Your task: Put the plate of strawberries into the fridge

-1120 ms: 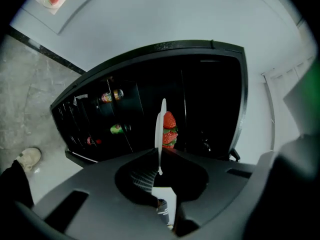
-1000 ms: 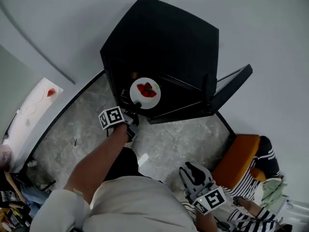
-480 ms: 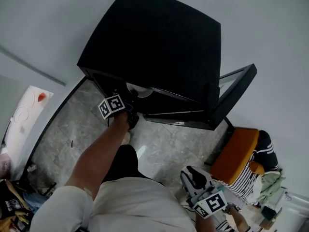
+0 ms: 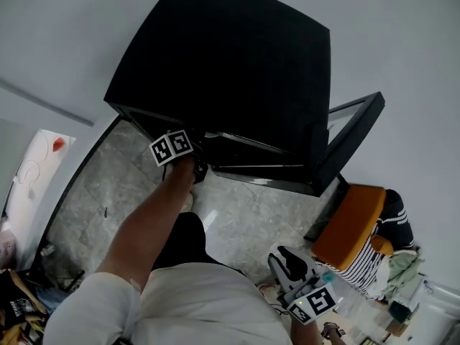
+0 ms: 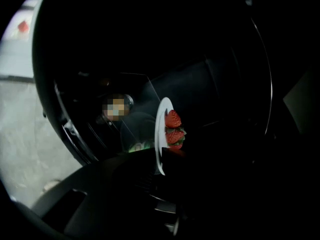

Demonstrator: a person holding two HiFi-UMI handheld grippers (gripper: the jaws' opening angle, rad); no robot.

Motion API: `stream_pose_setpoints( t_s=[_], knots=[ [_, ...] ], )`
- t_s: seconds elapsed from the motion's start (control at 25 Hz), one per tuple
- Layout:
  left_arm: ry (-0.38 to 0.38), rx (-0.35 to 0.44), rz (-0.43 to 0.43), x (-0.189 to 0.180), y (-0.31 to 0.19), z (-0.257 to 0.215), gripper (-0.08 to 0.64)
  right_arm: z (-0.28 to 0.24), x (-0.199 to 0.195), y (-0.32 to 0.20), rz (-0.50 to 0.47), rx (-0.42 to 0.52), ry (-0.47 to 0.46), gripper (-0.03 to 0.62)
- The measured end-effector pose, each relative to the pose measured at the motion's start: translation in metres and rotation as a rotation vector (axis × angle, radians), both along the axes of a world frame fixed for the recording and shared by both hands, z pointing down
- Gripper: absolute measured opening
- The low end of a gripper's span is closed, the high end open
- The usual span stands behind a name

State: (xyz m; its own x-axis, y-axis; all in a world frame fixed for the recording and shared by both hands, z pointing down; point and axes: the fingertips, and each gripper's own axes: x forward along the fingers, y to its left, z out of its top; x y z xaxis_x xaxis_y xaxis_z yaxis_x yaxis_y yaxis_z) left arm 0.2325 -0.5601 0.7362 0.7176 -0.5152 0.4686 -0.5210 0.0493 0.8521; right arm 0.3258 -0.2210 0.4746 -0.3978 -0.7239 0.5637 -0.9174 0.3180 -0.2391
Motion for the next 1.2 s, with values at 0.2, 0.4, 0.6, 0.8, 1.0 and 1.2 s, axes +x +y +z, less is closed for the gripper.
stream_pose_setpoints(
  t_s=[0.2, 0.4, 0.6, 0.8, 1.0, 1.2],
  knots=[
    [-0.24, 0.063, 0.092, -0.002, -0.001, 0.003, 0.082, -0.002, 0.0, 0.0, -0.002, 0.004, -0.004, 0.114],
    [-0.422, 0.123, 0.161, -0.008, -0.003, 0.003, 0.124, -0.004, 0.003, 0.003, 0.005, 0.009, 0.001, 0.114],
    [-0.462, 0.151, 0.167, -0.019, 0.005, -0.002, 0.144, -0.007, 0.001, 0.013, 0.003, 0.02, 0.003, 0.114],
    [-0.413, 0.185, 0.167, -0.029, 0.028, -0.026, 0.144, -0.013, -0.007, 0.026, -0.016, 0.045, -0.006, 0.114],
    [-0.377, 0.236, 0.203, -0.035, 0.072, -0.065, 0.143, -0.023, -0.013, 0.048, -0.056, 0.093, -0.013, 0.114],
    [-0.396, 0.308, 0.267, -0.052, 0.141, -0.104, 0.142, -0.028, -0.029, 0.084, -0.115, 0.128, -0.029, 0.114]
  ],
)
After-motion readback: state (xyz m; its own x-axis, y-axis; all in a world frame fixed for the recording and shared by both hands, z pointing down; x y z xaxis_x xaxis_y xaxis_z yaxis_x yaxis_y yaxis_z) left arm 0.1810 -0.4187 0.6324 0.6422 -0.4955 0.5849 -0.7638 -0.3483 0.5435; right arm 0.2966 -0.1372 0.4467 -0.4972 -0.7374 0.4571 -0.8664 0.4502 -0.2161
